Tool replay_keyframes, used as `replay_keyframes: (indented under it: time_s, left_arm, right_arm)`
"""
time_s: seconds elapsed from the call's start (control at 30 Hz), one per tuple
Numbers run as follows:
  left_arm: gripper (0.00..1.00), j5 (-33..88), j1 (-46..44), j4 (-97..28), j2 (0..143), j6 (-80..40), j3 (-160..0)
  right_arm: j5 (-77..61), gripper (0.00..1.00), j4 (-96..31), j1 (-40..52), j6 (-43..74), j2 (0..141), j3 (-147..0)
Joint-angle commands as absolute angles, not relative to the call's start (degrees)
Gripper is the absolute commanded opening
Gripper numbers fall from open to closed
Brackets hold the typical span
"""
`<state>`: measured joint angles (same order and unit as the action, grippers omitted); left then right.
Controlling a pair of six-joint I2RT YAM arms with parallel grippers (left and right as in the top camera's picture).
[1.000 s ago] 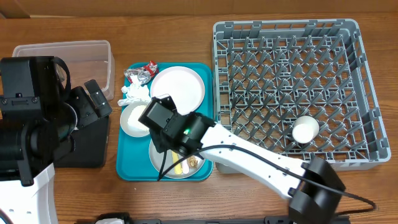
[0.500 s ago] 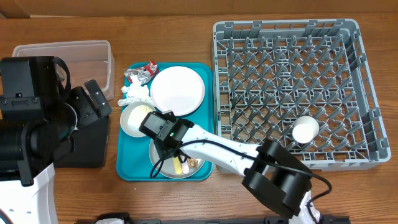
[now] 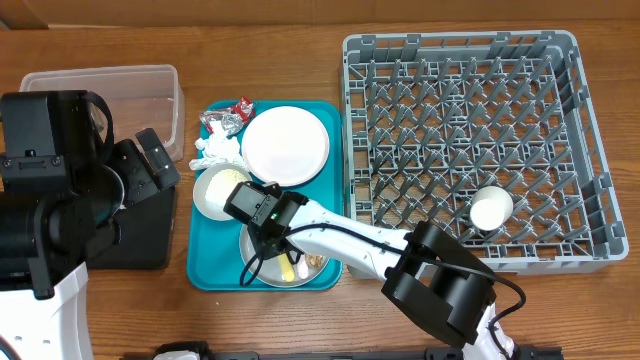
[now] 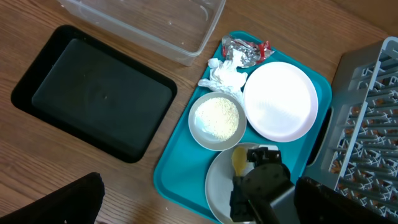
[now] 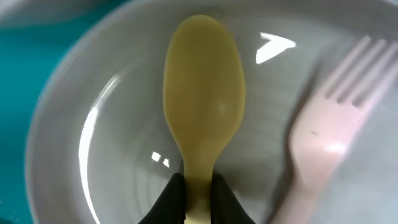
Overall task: Sort waste into correct bins and load items into the dishwasher rack
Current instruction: 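Grasp the yellow spoon on the grey plate with the right gripper, then place the yellow spoon into the rack's left edge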
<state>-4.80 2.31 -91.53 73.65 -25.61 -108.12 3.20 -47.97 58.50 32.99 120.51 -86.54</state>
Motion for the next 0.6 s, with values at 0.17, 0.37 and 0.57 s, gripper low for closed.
replay_keyframes:
  time_s: [0.17,0.37,0.57]
  left_arm:
    - [1.00,-5.54,2.44,-91.46,73.84,-26.39,-108.47]
    - [1.00,-5.54,2.46,-91.46,73.84,-26.41,-108.47]
    - [1.00,-5.54,2.44,-91.46,73.84,-26.39,-108.47]
  right_arm:
    - [8.56,0.06,-53.43,58.08,32.10,113.60,-93.03]
    - [9.69,0.06,-54.06,56.07,29.26,104.81,-93.19]
    - [12.23,0.06,-56.64,48.82,24.91,98.94,-93.19]
